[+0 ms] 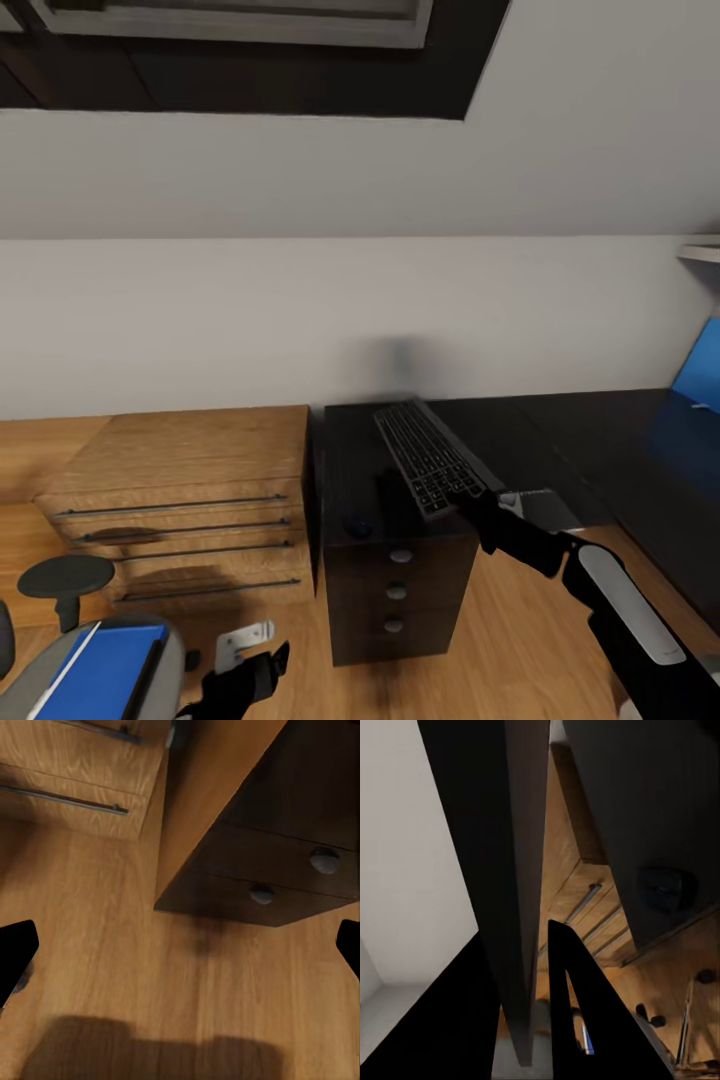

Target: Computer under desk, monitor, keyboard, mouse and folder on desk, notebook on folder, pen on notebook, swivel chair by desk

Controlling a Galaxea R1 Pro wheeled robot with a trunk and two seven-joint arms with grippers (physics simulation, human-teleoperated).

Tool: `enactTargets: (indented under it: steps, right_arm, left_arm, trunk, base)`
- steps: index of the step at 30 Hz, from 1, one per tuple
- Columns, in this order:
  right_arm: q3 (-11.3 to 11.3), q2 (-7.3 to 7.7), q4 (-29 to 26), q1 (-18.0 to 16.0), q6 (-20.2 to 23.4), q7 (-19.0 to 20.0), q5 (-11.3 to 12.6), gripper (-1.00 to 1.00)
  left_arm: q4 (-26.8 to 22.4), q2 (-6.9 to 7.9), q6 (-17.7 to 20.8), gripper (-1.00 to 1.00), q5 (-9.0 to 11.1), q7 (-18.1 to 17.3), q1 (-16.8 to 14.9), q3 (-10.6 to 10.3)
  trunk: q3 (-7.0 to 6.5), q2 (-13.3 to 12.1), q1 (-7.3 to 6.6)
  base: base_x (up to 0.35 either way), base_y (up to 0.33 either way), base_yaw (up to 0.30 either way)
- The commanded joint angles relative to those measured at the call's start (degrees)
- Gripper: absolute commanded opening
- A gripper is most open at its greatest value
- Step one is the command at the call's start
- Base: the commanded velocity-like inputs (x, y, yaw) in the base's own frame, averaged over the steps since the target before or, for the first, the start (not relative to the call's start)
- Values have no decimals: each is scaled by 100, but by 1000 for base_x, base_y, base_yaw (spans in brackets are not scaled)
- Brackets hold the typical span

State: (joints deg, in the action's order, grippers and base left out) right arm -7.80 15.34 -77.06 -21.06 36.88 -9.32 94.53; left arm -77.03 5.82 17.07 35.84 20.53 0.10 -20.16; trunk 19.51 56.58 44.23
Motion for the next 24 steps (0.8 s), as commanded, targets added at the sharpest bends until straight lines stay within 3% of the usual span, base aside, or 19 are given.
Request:
enactTargets:
  steps: [1, 14, 17, 19, 24]
  right_arm:
    - [-3, 4, -5, 18, 25, -49, 74, -100]
    - [6, 5, 109, 50, 54, -51, 66, -100]
    - [-2, 4, 104, 50, 47, -52, 42, -100]
    - [-2, 4, 104, 50, 47, -52, 27, -100]
    - [-3, 4, 108, 50, 41, -52, 18, -100]
  left_arm:
    - [34, 10, -104, 100, 24, 50, -2, -57]
    - [152, 24, -225, 100, -25, 67, -2, -111]
    - [211, 22, -236, 100, -103, 74, -2, -111]
    - [242, 17, -241, 100, -259, 67, -2, -111]
    - [250, 16, -247, 100, -302, 65, -2, -111]
  trunk:
    - [-13, -37, -22]
    - [-246, -558, -307]
    - [-300, -679, -373]
    - [-336, -759, -417]
    - [-426, -959, -527]
  base:
    - [-56, -8, 0]
    - [-206, -225, 0]
    - [-217, -281, 0]
    - [-217, -284, 0]
    - [-216, -285, 0]
